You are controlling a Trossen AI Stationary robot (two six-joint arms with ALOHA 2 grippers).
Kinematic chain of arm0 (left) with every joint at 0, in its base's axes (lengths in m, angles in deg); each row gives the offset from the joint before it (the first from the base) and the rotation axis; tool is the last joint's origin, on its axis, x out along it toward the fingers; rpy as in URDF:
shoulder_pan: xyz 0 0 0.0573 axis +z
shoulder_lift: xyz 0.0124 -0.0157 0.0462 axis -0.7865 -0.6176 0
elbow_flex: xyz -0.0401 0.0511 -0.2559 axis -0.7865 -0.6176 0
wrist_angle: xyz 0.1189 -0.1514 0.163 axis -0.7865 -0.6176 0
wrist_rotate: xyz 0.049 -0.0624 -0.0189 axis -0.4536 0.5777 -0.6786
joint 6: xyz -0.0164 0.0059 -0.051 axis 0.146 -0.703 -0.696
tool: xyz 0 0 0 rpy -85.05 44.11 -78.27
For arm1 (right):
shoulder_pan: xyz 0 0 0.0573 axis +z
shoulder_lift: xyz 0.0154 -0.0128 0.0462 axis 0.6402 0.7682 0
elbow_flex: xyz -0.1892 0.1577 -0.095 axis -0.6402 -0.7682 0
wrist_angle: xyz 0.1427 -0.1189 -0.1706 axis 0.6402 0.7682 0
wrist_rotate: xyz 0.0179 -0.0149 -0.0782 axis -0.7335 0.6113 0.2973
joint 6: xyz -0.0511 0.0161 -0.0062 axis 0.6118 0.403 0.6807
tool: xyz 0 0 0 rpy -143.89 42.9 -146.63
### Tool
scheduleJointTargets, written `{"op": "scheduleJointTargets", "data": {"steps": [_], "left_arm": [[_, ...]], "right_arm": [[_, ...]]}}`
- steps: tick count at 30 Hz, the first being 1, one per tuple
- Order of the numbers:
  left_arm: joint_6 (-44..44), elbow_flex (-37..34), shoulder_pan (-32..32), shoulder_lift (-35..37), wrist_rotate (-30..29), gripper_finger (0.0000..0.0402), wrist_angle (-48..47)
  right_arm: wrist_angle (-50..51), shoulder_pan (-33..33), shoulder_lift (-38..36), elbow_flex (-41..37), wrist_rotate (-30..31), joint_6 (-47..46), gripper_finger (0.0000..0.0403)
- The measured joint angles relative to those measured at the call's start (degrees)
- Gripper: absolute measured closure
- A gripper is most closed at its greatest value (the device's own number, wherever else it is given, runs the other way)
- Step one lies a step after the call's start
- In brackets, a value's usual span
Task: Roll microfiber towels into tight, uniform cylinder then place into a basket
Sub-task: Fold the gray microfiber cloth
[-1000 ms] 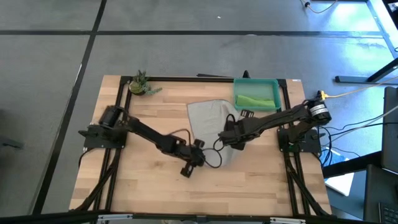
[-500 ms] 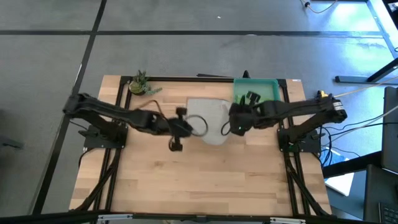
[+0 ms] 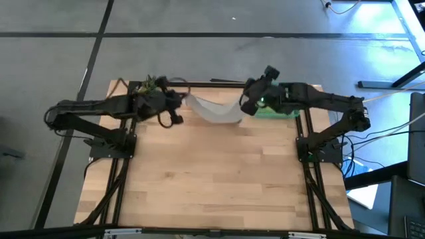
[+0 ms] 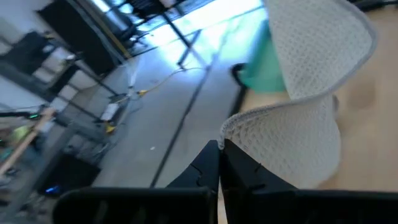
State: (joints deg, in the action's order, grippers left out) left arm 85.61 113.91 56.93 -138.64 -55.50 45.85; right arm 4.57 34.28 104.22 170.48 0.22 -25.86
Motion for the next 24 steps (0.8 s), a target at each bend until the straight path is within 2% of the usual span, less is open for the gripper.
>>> {"op": "scheduleJointTargets", "data": {"steps": [11,14,20,24], "left_arm": [[6.6,10.3,12.2,-0.8,0.0,0.0401,0.7],[8.3,13.3,14.3,-2.0,0.6,0.0401,1.1],[13.5,15.4,19.1,-5.7,3.8,0.0401,2.7],[17.7,15.4,21.8,-7.7,7.8,0.0401,6.3]], "right_arm": [[-8.7,-9.1,0.0,5.6,-1.8,13.2,0.04],[-10.6,-11.3,0.0,6.4,-4.2,15.5,0.04],[-14.8,-16.5,0.4,6.3,-13.3,18.9,0.04],[-17.1,-18.4,0.4,6.3,-14.4,21.4,0.04]]}}
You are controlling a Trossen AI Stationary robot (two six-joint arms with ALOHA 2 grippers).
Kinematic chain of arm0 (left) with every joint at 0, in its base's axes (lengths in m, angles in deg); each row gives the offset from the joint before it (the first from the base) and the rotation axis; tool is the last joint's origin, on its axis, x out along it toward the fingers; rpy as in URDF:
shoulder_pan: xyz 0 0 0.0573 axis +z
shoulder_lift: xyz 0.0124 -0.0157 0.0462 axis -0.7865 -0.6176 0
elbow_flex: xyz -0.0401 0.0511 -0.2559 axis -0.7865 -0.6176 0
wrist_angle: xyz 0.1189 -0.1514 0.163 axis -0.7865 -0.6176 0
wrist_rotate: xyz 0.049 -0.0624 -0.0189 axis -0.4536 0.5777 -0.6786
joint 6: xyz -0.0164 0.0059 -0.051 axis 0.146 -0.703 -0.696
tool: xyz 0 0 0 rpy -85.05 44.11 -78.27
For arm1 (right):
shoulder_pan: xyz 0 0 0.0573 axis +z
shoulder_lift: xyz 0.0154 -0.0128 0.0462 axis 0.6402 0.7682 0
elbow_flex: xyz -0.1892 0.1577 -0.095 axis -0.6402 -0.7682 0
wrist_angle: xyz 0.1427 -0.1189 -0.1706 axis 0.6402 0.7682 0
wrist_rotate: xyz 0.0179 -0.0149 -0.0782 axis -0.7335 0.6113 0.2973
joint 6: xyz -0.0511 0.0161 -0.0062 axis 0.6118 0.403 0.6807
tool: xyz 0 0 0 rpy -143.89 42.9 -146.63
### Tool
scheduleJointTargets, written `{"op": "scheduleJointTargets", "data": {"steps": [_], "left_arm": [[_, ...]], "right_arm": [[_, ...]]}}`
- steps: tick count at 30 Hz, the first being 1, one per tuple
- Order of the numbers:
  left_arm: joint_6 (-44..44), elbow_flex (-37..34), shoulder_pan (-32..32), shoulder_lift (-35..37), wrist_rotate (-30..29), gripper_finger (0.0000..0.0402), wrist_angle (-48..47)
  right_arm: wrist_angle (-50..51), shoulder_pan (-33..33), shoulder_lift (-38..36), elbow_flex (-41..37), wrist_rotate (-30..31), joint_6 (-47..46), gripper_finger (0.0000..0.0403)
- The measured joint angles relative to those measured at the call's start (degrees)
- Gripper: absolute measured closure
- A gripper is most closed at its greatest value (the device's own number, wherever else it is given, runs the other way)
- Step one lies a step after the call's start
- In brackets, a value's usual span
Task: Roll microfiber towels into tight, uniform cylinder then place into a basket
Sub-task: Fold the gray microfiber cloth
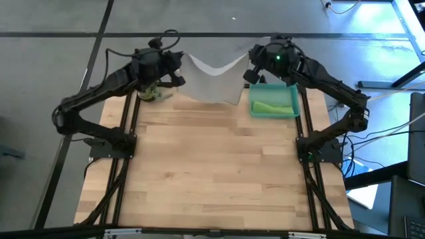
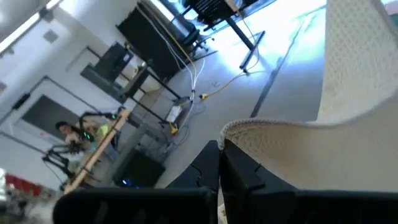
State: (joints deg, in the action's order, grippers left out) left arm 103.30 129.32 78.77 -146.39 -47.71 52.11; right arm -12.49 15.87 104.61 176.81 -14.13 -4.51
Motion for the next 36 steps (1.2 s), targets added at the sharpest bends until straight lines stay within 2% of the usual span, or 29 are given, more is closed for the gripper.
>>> {"op": "scheduleJointTargets", "data": {"steps": [5,8,12,16,26,29,33,36], "left_arm": [[2.5,0.0,0.5,-0.2,1.7,0.0401,3.3],[3.7,0.0,-0.5,0.2,1.8,0.0401,-0.4],[0.8,0.0,-2.4,0.3,1.9,0.0402,-8.7],[-4.9,0.0,-4.9,0.2,1.8,0.0401,-18.4],[-22.3,0.0,-15.0,0.9,1.9,0.0401,-35.2],[-30.1,-0.1,-18.3,0.5,3.5,0.0401,-39.8],[-38.3,-3.3,-23.5,0.5,7.9,0.0401,-39.8],[-44.1,-7.0,-27.6,0.5,9.2,0.0401,-39.8]], "right_arm": [[0.3,0.1,-1.0,0.0,-0.1,0.3,0.04],[3.1,1.4,-0.9,0.0,-0.1,0.1,0.04],[8.0,3.7,-0.9,-0.8,-0.1,-3.1,0.04],[14.9,6.5,-0.8,-1.4,-0.1,-7.8,0.04],[30.4,16.7,-0.4,-3.6,-0.9,-24.8,0.04],[31.0,19.2,-0.4,-7.5,-2.9,-28.5,0.04],[29.0,21.7,-0.4,-15.1,-3.7,-32.7,0.04],[25.4,23.5,-0.4,-21.4,-6.6,-34.5,0.04]]}}
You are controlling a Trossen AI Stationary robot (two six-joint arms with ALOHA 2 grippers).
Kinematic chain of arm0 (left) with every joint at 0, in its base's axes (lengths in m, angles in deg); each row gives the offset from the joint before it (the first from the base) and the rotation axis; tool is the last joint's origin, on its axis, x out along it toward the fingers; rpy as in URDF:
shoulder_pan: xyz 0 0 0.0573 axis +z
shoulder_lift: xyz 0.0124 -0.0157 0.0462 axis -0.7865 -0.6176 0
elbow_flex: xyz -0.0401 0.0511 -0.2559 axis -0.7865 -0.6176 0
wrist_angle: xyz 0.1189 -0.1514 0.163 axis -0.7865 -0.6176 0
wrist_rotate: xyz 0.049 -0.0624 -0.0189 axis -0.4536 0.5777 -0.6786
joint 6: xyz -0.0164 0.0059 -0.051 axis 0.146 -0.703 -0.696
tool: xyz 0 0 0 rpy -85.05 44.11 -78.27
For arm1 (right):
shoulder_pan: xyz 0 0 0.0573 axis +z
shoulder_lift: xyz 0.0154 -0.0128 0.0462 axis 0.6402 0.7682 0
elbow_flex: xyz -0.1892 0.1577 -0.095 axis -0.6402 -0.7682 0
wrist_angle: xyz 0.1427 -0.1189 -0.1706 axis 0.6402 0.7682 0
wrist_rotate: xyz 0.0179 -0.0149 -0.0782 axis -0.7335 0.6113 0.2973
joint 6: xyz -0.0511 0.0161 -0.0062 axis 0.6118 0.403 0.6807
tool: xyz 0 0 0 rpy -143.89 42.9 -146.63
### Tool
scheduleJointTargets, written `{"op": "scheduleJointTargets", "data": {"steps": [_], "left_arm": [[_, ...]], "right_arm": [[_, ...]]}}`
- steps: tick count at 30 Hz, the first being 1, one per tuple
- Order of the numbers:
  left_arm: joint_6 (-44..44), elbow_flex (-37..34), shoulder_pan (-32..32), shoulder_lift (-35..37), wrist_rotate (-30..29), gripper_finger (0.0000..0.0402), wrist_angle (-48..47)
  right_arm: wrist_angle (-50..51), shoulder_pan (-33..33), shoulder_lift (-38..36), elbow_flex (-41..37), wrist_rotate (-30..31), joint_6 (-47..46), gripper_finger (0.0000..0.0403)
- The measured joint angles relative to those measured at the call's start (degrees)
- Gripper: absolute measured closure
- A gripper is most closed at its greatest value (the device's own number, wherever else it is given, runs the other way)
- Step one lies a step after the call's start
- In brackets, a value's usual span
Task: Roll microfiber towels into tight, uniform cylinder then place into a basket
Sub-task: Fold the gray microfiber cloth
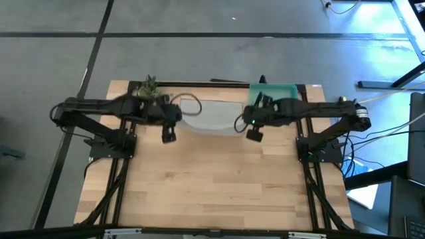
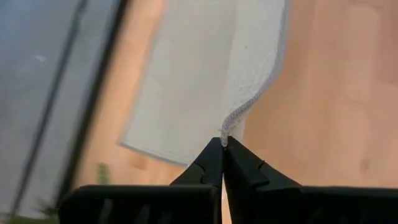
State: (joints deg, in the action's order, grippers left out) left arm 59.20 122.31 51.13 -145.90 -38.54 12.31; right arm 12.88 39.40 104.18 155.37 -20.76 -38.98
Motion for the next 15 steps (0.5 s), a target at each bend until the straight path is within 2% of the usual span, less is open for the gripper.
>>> {"op": "scheduleJointTargets", "data": {"steps": [8,15], "left_arm": [[-17.9,-11.5,-10.9,0.0,4.1,0.0401,3.8],[-28.6,-22.1,-18.7,0.0,4.0,0.0401,16.2]], "right_arm": [[-12.4,6.4,0.0,-13.9,-10.5,-6.1,0.04],[-24.8,12.2,0.0,-22.6,-17.2,-13.3,0.04]]}}
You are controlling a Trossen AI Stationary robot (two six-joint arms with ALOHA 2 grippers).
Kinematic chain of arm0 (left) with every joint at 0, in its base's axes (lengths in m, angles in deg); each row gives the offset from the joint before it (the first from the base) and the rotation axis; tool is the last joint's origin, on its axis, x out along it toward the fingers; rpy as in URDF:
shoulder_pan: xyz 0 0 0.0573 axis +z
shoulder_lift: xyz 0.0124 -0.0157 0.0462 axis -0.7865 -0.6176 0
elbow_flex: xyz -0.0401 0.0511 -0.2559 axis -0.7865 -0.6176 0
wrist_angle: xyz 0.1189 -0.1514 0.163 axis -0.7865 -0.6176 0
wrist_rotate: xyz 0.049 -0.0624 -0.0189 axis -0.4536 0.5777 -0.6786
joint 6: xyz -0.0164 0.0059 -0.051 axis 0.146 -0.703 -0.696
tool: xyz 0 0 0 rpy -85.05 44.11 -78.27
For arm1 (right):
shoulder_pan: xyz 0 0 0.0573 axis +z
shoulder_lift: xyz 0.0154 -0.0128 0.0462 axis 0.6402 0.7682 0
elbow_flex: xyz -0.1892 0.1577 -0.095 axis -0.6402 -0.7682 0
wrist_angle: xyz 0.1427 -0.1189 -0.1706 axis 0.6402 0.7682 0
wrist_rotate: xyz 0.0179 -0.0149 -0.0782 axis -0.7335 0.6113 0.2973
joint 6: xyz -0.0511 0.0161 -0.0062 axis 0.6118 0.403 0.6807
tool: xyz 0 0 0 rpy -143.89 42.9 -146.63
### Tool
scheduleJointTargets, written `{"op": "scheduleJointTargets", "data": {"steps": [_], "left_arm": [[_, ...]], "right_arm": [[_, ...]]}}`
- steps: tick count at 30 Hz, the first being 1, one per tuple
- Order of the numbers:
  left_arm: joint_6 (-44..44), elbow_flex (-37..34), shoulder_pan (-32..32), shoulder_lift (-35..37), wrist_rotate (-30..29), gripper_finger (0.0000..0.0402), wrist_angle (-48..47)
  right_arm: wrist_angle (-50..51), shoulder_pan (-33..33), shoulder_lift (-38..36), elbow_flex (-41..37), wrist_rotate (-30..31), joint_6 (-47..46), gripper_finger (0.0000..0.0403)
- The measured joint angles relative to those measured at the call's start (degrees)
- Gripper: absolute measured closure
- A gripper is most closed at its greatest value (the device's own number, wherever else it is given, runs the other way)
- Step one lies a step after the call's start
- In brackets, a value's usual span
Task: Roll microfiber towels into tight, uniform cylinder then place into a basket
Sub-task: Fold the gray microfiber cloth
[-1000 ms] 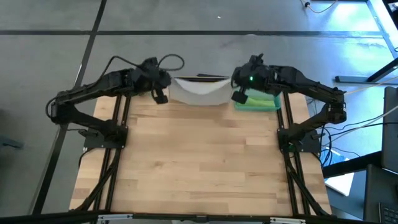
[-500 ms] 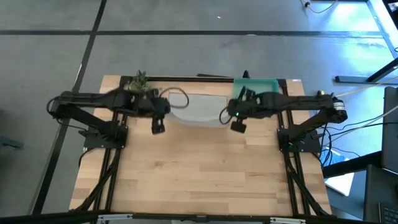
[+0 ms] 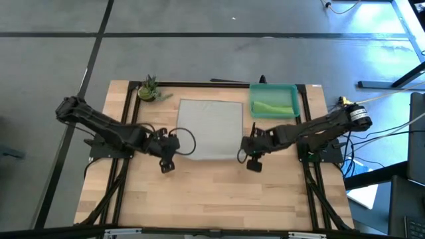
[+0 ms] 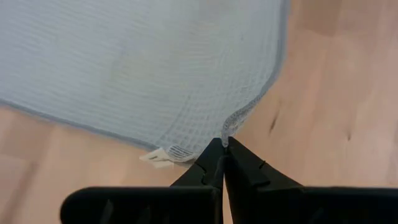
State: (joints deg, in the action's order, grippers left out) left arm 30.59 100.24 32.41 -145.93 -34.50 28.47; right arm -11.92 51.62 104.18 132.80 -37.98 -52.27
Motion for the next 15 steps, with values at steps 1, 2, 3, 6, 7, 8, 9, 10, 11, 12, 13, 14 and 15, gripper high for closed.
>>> {"op": "scheduleJointTargets", "data": {"steps": [1,2,3,6,7,8,9,10,11,12,13,14,15], "left_arm": [[-0.9,-1.4,-0.7,0.0,0.1,0.0401,1.5],[-1.8,-2.7,-1.3,0.0,0.4,0.0401,2.8],[-2.8,-3.7,-1.8,0.0,0.6,0.0401,3.9],[-4.6,-5.3,-2.3,0.0,-0.1,0.0401,4.1],[-4.8,-5.5,-2.2,0.0,-1.1,0.0401,4.0],[-4.6,-5.5,-2.0,0.0,-2.1,0.0401,4.0],[-4.1,-5.5,-1.6,0.0,-3.3,0.0401,4.0],[-3.5,-5.5,-1.2,0.0,-4.6,0.0401,4.0],[-3.0,-5.5,-0.6,0.0,-6.0,0.0401,4.0],[-2.4,-5.5,0.1,0.0,-7.8,0.0401,3.9],[-1.7,-5.5,0.9,0.0,-9.4,0.0401,3.8],[-1.2,-5.5,1.7,0.0,-10.8,0.0401,3.8],[-0.5,-5.5,2.6,0.0,-12.3,0.0401,3.8]], "right_arm": [[-2.1,0.6,0.0,-0.9,-0.9,-0.1,0.04],[-4.1,1.2,0.0,-1.7,-1.7,0.0,0.04],[-6.0,1.6,0.0,-2.5,-2.4,0.1,0.04],[-8.5,2.0,0.0,-3.4,-2.6,0.1,0.04],[-8.6,1.9,0.0,-3.4,-2.0,0.1,0.04],[-8.6,1.7,0.0,-3.4,-0.8,0.2,0.04],[-8.5,1.2,0.0,-3.4,0.9,0.6,0.04],[-8.4,0.6,0.0,-3.4,2.5,1.5,0.04],[-8.5,-0.2,0.0,-3.4,4.2,2.4,0.04],[-8.5,-1.2,0.1,-3.4,5.7,3.4,0.04],[-8.6,-2.3,0.3,-3.4,7.0,4.7,0.04],[-8.6,-3.4,0.4,-3.4,8.4,5.5,0.04],[-8.5,-4.6,0.5,-3.4,9.6,6.3,0.04]]}}
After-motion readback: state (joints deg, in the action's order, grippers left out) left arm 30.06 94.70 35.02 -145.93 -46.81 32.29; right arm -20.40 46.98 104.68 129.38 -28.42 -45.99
